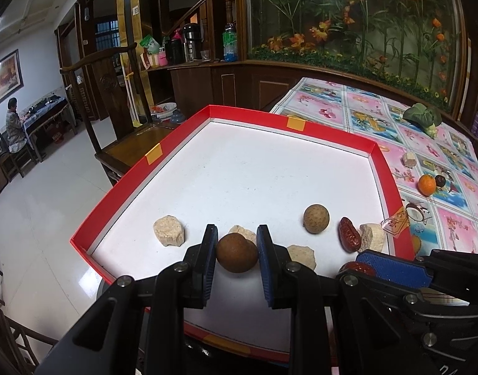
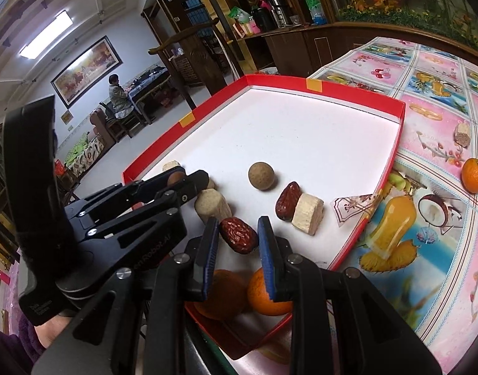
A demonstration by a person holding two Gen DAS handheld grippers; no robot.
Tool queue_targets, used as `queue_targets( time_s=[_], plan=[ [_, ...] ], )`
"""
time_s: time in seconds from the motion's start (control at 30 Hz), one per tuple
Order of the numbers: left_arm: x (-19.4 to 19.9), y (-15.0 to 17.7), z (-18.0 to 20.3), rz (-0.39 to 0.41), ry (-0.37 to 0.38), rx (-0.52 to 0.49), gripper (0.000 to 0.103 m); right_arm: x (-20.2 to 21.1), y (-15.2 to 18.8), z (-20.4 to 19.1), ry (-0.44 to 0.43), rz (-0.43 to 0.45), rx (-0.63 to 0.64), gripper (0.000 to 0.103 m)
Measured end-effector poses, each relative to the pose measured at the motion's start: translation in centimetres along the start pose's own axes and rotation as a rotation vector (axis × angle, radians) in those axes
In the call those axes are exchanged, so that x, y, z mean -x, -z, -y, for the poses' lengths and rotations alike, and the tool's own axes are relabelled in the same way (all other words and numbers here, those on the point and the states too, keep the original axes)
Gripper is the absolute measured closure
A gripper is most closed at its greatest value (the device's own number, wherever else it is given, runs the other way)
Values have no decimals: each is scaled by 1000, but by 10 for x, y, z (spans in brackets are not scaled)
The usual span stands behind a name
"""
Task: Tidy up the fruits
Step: 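Carry the date and kiwi into the tray and open both tools, then grasp a dark red date with the right tool while the left tool grasps a mandarin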
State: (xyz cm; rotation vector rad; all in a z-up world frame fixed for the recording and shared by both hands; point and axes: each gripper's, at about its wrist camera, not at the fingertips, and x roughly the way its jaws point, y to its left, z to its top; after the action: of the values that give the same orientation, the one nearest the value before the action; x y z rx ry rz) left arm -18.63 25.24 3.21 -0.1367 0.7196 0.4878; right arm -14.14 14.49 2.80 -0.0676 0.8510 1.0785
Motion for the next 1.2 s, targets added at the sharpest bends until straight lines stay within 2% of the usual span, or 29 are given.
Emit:
queue_targets(
  time_s=[0.13, 0.17, 0.23, 0.37, 0.7, 0.87, 0.97, 1.03, 1.2],
  plan=[
    [1, 0, -3, -1, -17, 14, 48, 2, 1, -1, 8, -1, 13, 75],
    [2, 0, -4, 1, -20, 21, 45, 2, 1, -2, 13, 1, 17, 75],
    [5, -1, -7, 6, -16, 36, 44, 5, 1, -2, 10, 16, 19, 74],
    [8, -2, -9, 14, -13, 52, 40, 14, 0, 0, 4, 63, 9, 62],
    [15, -1, 6, 9, 2, 5, 34, 26, -4, 12, 21, 110, -36, 62],
    [28, -4, 19, 24, 15, -36, 31, 50, -11, 39, 19, 167, -101, 62],
    [34, -5, 31, 35, 27, -69, 30, 74, -14, 73, 66, 216, -152, 62],
    [38, -7, 42, 40, 49, -92, 29, 92, -13, 103, 127, 238, -195, 62],
    [47, -12, 74, 52, 123, -155, 28, 124, -2, 169, 289, 232, -268, 62]
  ],
)
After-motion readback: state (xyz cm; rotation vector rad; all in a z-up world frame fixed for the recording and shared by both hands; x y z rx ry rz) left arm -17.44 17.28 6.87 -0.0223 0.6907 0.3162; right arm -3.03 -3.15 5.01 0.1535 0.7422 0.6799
